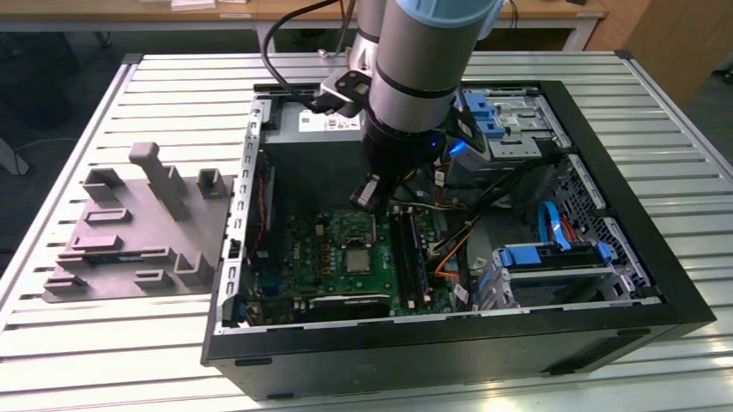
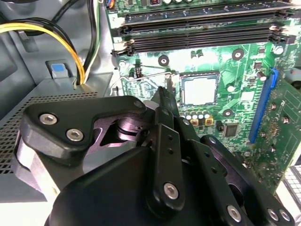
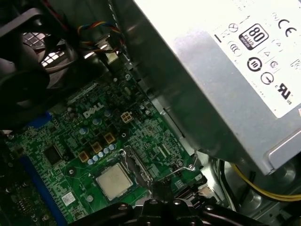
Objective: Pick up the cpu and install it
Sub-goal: 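Close the cpu cover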
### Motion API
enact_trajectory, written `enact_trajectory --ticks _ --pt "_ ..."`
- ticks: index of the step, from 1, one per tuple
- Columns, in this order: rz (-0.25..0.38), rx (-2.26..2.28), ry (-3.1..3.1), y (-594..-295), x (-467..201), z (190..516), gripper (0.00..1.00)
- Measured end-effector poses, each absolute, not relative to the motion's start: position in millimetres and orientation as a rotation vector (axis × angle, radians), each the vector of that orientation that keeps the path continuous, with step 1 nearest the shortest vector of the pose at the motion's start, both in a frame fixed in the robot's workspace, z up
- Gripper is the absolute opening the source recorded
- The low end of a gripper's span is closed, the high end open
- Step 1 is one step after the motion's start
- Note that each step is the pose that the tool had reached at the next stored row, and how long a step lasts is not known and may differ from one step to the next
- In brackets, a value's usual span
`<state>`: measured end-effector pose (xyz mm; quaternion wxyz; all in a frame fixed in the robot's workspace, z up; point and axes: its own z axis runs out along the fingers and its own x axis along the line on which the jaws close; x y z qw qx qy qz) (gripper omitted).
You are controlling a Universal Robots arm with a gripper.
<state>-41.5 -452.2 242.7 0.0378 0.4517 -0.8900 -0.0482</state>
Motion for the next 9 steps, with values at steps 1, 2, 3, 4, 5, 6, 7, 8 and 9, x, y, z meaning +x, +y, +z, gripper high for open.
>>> enact_trajectory --ticks 1,2,3,4,5,6,7,8,9 --pt "-0.148 1.386 -2.731 -453.1 -41.5 242.7 0.11" --pt "-0.148 1.386 -2.73 -453.9 -41.6 242.7 0.11" --pt "-0.148 1.387 -2.73 -454.7 -41.6 242.6 0.11" --pt "-0.148 1.387 -2.73 -455.4 -41.6 242.6 0.11" --pt "-0.148 1.387 -2.73 -456.0 -41.7 242.7 0.11" --pt "-0.148 1.387 -2.73 -456.6 -41.7 242.6 0.11" --pt "-0.148 1.387 -2.73 -457.2 -41.7 242.6 0.11" --pt "-0.148 1.388 -2.73 -457.7 -41.7 242.6 0.11" --pt "-0.148 1.388 -2.73 -458.3 -41.7 242.6 0.11"
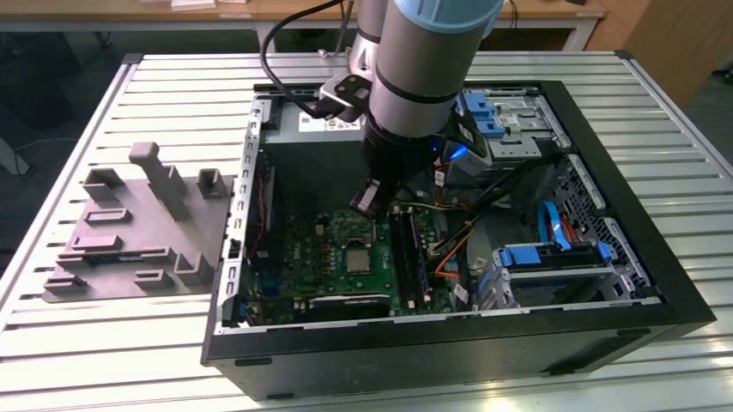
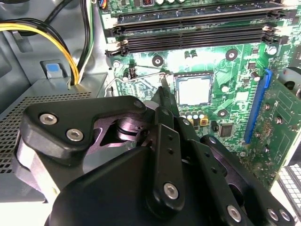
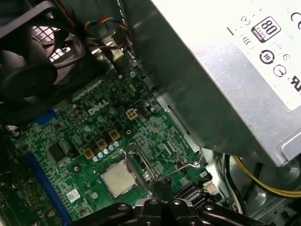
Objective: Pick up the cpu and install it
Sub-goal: 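Close the cpu cover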
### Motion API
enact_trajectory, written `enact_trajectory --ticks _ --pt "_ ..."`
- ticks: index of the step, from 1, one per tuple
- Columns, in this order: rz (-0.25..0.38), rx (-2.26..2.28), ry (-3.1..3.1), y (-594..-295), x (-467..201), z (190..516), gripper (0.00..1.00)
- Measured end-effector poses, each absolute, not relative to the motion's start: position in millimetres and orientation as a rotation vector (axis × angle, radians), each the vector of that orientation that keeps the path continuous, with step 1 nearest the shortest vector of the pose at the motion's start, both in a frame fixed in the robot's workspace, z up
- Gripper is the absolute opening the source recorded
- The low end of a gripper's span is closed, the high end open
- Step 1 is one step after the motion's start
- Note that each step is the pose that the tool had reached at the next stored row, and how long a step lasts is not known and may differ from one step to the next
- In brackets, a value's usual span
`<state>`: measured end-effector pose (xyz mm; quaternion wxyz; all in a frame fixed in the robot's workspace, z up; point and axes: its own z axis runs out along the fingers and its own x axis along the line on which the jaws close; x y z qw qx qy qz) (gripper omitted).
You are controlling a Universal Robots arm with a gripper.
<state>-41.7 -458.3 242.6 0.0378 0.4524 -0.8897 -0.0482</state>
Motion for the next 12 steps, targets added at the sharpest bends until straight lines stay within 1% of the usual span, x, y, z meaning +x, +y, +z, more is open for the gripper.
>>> enact_trajectory --ticks 12 --pt "-0.14 1.387 -2.728 -462.6 -41.8 242.6 0.11"
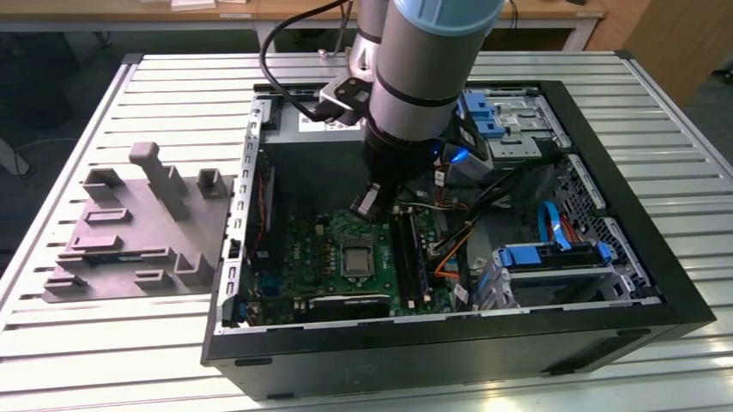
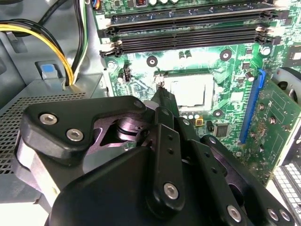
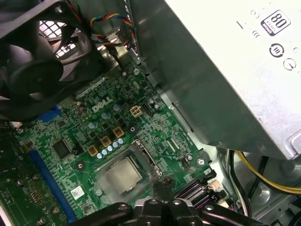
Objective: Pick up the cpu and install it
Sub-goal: 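Close the cpu cover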
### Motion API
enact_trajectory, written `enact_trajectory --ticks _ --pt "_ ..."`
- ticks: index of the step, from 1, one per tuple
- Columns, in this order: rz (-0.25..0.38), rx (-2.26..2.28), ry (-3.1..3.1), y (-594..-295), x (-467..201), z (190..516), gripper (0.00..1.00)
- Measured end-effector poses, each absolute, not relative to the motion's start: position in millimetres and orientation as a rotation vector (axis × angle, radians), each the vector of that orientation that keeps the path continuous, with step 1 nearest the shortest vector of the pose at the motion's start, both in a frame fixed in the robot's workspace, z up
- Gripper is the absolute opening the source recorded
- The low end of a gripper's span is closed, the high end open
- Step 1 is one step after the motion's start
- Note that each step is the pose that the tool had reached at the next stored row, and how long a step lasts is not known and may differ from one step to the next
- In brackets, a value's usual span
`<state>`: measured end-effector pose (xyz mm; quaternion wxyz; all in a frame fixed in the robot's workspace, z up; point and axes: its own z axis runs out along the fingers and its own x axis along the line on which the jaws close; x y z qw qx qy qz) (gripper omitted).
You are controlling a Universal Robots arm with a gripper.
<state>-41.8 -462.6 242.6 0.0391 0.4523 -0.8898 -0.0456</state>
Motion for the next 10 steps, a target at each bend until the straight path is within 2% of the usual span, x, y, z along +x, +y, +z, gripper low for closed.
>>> enact_trajectory --ticks 10 --pt "-0.135 1.388 -2.725 -470.2 -44.5 242.5 0.11"
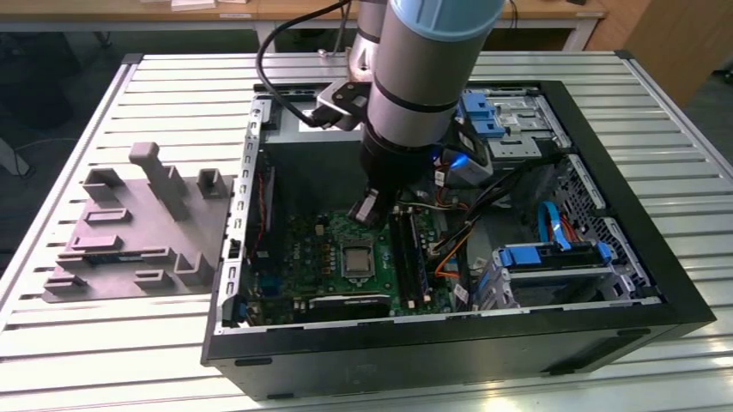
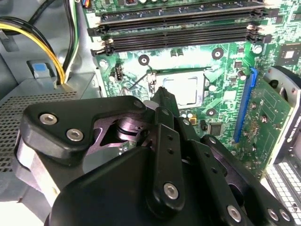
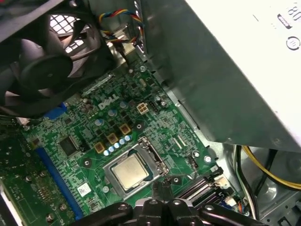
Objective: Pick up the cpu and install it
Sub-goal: 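Close the cpu cover, then install the first cpu locking lever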
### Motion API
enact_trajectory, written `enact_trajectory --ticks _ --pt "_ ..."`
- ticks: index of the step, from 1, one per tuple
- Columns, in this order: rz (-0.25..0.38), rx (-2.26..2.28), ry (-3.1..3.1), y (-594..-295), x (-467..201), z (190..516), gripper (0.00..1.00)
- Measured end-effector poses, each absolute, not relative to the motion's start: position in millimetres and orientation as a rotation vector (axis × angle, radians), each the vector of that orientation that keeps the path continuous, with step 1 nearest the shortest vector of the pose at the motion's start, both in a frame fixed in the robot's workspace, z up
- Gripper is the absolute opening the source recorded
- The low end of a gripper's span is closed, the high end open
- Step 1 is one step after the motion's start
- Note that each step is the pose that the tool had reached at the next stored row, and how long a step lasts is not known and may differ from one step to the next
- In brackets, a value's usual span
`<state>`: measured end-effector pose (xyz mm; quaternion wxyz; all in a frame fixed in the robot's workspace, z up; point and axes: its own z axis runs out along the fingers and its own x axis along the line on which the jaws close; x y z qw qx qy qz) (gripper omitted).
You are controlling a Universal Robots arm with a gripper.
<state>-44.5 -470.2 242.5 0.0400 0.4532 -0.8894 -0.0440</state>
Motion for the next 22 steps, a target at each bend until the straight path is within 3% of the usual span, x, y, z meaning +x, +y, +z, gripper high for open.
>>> enact_trajectory --ticks 22 --pt "-0.133 1.398 -2.72 -473.0 -53.8 242.5 0.11"
